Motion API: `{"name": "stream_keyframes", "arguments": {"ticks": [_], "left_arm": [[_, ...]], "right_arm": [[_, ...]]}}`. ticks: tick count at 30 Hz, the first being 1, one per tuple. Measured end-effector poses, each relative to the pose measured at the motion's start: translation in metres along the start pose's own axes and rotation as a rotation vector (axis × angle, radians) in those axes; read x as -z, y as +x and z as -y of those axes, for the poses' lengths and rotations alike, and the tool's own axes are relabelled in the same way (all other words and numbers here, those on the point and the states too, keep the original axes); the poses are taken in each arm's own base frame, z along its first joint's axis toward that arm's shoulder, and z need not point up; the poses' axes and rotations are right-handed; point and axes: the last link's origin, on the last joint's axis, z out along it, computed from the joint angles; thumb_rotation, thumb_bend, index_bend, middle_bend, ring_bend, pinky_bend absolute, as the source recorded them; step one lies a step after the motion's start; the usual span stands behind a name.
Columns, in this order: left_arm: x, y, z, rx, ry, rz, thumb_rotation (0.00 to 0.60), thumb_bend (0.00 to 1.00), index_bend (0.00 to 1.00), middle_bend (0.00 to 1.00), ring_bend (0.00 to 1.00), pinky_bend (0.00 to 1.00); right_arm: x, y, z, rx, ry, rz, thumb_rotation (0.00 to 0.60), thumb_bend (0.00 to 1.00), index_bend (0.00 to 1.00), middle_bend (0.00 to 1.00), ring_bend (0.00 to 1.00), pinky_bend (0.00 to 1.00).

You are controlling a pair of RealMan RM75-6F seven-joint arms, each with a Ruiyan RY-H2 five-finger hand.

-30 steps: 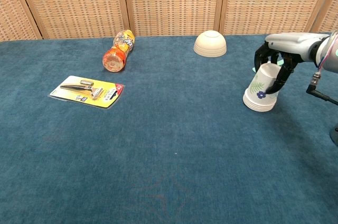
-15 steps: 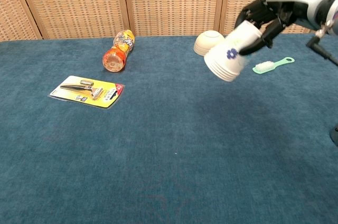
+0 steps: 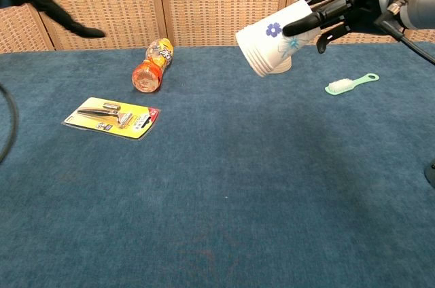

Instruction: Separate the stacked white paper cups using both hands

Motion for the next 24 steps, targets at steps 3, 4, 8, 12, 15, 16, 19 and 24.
{"name": "stream_keyframes", "arguments": {"ticks": [3,4,8,12,15,16,19,24], "left_arm": [[-0.011,-0.006,-0.013,0.02,-0.025,-0.014,0.6,0.16,0.19,0.0,0.0,0.0],[-0.014,-0.008,-0.016,0.024,-0.03,-0.018,0.6,0.16,0.2,0.0,0.0,0.0],[-0.023,-0.011,-0.025,0.042,-0.041,-0.04,0.6,0.16,0.25,0.0,0.0,0.0],[-0.029,-0.016,-0.033,0.05,-0.058,-0.057,0.6,0.16,0.28,0.0,0.0,0.0],[-0.029,-0.019,-0.035,0.052,-0.063,-0.054,0.6,0.16,0.3,0.0,0.0,0.0],[-0.029,-0.02,-0.035,0.05,-0.064,-0.053,0.6,0.16,0.3,0.0,0.0,0.0],[-0.028,-0.024,-0.037,0.053,-0.067,-0.046,0.6,0.17,0.3,0.0,0.0,0.0],[-0.028,-0.03,-0.042,0.087,-0.073,-0.055,0.6,0.26,0.39,0.0,0.0,0.0]], "right_arm": [[-0.006,-0.003,0.002,-0.055,-0.018,0.01,0.6,0.34,0.61,0.64,0.48,0.66],[-0.008,-0.004,0.003,-0.069,-0.022,0.013,0.6,0.34,0.61,0.64,0.48,0.66],[-0.016,-0.01,0.003,-0.149,-0.048,0.035,0.6,0.34,0.61,0.64,0.48,0.66],[-0.025,-0.019,0.005,-0.239,-0.071,0.06,0.6,0.34,0.61,0.64,0.48,0.66],[-0.03,-0.027,0.009,-0.261,-0.071,0.074,0.6,0.34,0.61,0.64,0.48,0.66],[-0.031,-0.029,0.01,-0.264,-0.07,0.077,0.6,0.34,0.61,0.64,0.48,0.66],[-0.033,-0.034,0.013,-0.278,-0.069,0.082,0.6,0.35,0.61,0.64,0.48,0.66],[-0.032,-0.041,0.017,-0.288,-0.072,0.083,0.6,0.35,0.61,0.64,0.48,0.66]]}}
